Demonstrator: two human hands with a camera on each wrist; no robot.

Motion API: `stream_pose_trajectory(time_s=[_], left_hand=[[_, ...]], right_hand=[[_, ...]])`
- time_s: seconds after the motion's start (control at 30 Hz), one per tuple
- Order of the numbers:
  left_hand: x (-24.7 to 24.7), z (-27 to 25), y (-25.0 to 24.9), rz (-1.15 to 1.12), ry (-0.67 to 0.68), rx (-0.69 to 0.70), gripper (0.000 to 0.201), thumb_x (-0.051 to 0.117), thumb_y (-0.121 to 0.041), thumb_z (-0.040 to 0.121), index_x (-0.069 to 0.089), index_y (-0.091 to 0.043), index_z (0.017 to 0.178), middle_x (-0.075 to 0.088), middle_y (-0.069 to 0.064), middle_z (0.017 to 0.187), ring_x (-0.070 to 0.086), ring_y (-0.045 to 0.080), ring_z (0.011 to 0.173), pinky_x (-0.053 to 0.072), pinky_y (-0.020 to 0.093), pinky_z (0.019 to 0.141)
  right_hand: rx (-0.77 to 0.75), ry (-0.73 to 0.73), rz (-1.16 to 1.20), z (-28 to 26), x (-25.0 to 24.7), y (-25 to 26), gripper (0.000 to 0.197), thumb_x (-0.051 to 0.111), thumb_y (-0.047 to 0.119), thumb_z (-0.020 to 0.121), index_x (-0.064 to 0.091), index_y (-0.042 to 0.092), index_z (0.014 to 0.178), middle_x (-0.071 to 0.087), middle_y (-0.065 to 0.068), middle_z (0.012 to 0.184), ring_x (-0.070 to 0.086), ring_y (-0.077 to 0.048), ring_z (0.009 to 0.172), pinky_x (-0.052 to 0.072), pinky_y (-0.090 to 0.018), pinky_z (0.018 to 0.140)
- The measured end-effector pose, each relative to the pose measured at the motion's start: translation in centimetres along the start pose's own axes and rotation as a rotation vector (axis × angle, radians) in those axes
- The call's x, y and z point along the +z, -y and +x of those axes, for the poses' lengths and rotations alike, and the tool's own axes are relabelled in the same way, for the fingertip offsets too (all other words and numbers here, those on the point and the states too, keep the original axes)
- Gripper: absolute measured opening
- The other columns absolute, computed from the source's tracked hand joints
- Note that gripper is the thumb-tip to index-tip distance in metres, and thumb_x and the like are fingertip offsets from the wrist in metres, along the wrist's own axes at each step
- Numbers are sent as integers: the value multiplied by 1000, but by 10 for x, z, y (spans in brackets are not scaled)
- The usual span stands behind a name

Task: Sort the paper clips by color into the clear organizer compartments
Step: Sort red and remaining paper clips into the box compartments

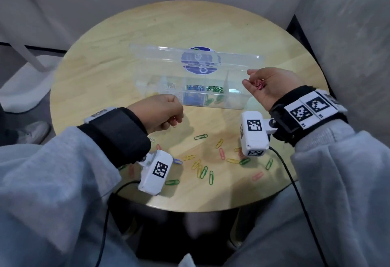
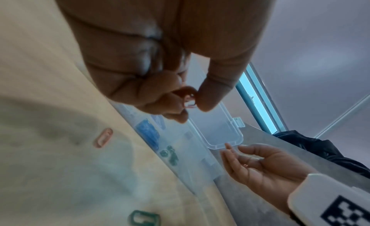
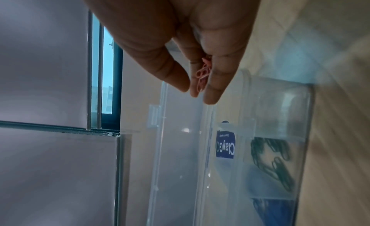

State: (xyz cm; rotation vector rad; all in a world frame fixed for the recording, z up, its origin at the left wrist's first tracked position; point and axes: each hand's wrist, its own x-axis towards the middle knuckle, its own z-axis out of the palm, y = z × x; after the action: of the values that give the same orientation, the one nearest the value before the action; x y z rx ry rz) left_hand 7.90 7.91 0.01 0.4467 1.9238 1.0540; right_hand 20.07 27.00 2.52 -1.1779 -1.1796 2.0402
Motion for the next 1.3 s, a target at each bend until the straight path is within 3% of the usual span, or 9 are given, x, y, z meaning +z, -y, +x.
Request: stream_pose_trajectory(time_s=[0.07,0.2,0.3,0.37,0.53,0.8,1.0,1.17,1.3], left_hand=[[1,1,-6,-17,-5,14,30,50,3,84,44,-15,61,56,5,65,44,8,47,32,12,39],[8,7,-28,-52,-7,79,26,56,1,86,49,-15,67,59,-1,56,47,7,49,37,9,40],[20,17,-49,-134,-28,125,23,57,1,87,53,-16,72,60,-6,51,52,1,42,41,9,41],[34,23,-63,-206,-10,122,20,55,1,90,54,-14,75,58,0,63,54,3,48,45,8,43],[68,37,-87,-406,35,79,19,44,3,94,53,-8,81,54,8,80,55,12,71,53,12,59],[91,47,-98,-264,16,161,45,41,9,89,49,-1,132,52,2,91,44,18,99,38,39,106],[76,30,-88,-291,69,190,33,38,5,91,58,-10,114,55,0,92,54,10,90,46,17,83],[61,5,-56,328,3,294,17,56,-7,86,60,-24,84,54,-6,69,51,8,63,44,15,56],[71,-13,-29,1020,183,202,16,62,-22,81,60,-29,96,50,-12,75,50,11,71,37,24,62]], right_hand=[[4,17,-35,6,4,-2,15,49,-9,86,55,-1,75,53,-11,86,53,-18,82,53,-28,89],[31,73,-180,16,8,-1,17,46,-3,83,49,8,71,44,-2,72,47,-12,64,47,-21,69],[25,72,-239,16,1,-1,11,47,1,79,56,7,79,45,0,73,56,-38,112,36,-41,108],[12,72,-224,9,-6,1,21,45,0,87,60,-6,102,50,-4,79,44,-39,129,34,-40,109],[17,72,-436,-6,-29,17,22,41,-6,88,59,7,86,54,-3,78,56,-15,88,44,-18,73],[-5,173,-851,-15,-56,17,23,48,5,88,61,21,77,65,-7,100,63,-21,106,47,-36,102],[1,233,-1092,-20,-58,18,20,49,5,86,64,18,86,68,-11,103,64,-27,103,52,-37,94],[61,338,-1388,-26,-57,10,11,58,8,84,60,17,88,60,-2,81,56,-19,76,49,-29,70],[94,440,-1623,-30,-52,-3,17,62,8,81,56,21,89,53,4,77,48,-11,63,43,-23,59]])
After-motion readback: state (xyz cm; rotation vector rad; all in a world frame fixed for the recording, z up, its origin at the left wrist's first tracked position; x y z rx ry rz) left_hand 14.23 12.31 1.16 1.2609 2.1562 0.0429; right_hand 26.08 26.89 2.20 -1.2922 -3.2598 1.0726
